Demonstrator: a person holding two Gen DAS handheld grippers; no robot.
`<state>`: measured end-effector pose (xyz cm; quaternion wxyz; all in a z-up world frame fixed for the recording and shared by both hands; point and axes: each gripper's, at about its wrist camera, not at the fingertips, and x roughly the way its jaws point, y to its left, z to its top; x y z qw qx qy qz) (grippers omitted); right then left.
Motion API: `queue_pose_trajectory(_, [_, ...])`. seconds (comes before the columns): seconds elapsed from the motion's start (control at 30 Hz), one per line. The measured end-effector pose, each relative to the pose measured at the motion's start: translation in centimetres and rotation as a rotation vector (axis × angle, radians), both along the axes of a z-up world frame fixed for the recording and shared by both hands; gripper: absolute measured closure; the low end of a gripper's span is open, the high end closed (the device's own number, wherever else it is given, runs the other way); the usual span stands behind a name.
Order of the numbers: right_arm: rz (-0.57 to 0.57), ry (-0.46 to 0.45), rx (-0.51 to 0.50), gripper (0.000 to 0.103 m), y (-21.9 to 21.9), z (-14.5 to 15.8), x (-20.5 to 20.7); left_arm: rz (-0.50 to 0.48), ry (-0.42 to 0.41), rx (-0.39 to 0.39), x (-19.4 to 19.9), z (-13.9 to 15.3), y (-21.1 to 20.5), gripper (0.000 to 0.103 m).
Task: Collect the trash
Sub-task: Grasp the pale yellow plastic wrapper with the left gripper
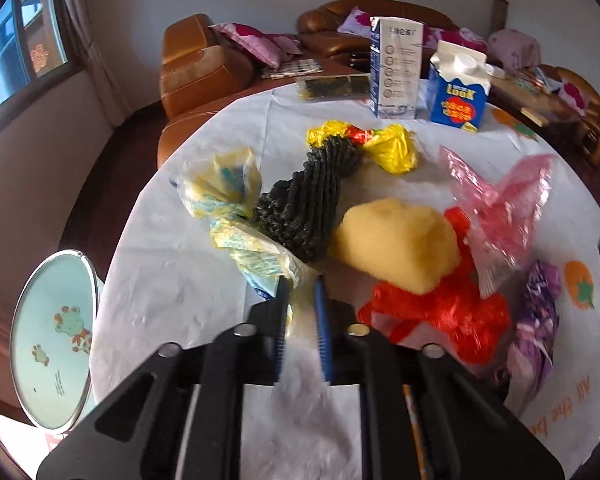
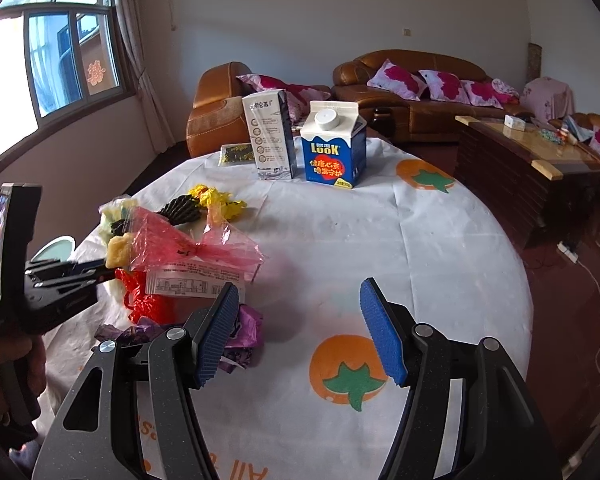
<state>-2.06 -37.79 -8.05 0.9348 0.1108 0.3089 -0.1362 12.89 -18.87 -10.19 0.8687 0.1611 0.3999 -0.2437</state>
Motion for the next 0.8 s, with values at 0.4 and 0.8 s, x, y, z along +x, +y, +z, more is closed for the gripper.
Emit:
queue_pose_trajectory(0.4, [0.100,-0.070,0.042,0.040,3.6,2.2,2.8,-0.010,-0.104,0.011,-2.3,3.9,4.9,0.096])
queue_pose_trajectory(0.8, [0.160,-0.010,0.109,0.041,6.0,0.9,7.1,0.002,-0.099,0.036,-2.1,3.7,8.8,0.096])
